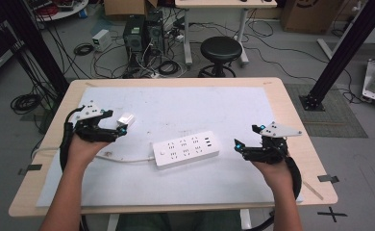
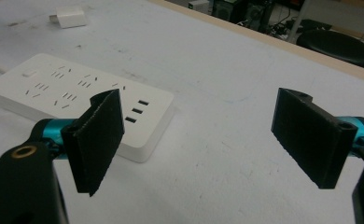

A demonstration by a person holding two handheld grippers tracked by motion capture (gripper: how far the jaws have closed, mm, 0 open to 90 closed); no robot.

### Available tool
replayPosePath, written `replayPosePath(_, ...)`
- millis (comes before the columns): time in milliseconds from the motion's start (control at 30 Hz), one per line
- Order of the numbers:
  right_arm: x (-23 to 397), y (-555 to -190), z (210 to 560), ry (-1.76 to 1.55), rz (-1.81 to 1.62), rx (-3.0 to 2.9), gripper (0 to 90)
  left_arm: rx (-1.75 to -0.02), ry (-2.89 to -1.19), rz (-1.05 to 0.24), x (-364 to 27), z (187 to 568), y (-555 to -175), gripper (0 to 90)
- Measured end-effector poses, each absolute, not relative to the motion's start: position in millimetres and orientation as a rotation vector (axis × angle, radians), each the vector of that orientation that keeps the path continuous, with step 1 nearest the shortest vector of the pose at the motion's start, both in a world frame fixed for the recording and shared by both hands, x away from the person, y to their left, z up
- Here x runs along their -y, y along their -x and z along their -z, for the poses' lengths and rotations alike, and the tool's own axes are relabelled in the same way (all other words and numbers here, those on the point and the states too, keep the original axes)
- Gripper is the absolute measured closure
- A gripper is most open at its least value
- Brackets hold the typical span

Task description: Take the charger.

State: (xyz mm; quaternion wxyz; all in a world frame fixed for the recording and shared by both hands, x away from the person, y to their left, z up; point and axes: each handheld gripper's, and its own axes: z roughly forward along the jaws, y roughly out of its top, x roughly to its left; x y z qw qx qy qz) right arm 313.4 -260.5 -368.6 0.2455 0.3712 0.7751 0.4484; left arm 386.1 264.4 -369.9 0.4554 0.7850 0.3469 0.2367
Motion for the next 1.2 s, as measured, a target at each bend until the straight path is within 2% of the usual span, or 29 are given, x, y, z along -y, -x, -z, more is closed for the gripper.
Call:
replayPosePath(233,256.5,-316.6,370.9,-1.017,-1.203,-2.130,17.3,-0.982,-1.987,-0.567,-265.5,387.2,-428.2,17.8)
replayPosePath(500,251.5,-317.3,377.8,-1.026,-1.191,-2.140,17.3,-1.078,-2.023,-0.532,-267.1,419.8,-453.2,17.8)
replayPosePath(933,246.8,-319.4,382.2,-1.026,-1.172,-2.150,17.3,-1.122,-2.056,-0.534,-262.4,439.9,-464.8,18.0)
replayPosePath(1200,246.0,-320.4,382.5,-1.021,-1.169,-2.152,17.3,-1.131,-2.061,-0.506,-262.4,444.4,-466.4,24.1)
